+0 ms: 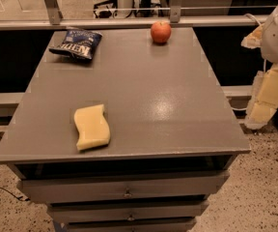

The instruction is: Pick apple

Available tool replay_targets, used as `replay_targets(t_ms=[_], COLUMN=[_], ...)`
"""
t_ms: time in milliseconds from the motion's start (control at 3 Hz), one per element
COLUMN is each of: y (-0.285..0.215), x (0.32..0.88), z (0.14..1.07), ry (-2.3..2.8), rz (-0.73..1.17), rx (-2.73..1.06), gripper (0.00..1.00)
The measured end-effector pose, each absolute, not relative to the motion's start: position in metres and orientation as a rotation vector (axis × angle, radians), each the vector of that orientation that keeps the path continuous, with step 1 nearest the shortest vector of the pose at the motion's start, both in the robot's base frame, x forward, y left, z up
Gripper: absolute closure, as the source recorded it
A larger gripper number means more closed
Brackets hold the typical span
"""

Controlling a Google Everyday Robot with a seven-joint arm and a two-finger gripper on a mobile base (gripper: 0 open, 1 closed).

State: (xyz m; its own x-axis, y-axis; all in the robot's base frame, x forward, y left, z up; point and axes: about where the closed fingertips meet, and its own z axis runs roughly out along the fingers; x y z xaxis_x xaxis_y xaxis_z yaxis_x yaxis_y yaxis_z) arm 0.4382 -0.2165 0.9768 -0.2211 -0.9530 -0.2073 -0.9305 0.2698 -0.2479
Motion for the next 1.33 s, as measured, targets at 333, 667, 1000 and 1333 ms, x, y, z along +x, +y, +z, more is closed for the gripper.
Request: replay_targets(t_ms=[333, 667, 1000, 1333], y=[-0.216, -0.212, -0.207, -0.209], x=[0.438, 0.460, 0.508, 0.561], z=[0.977, 0.980, 0.967, 0.945], ry=[2.230, 2.167, 2.093, 2.061], rz=[-0.100, -0.059, 0.040, 0.132], rx=[-1.723, -1.695, -1.634, -1.517], gripper=[0.00, 0.00, 0.00, 0.00])
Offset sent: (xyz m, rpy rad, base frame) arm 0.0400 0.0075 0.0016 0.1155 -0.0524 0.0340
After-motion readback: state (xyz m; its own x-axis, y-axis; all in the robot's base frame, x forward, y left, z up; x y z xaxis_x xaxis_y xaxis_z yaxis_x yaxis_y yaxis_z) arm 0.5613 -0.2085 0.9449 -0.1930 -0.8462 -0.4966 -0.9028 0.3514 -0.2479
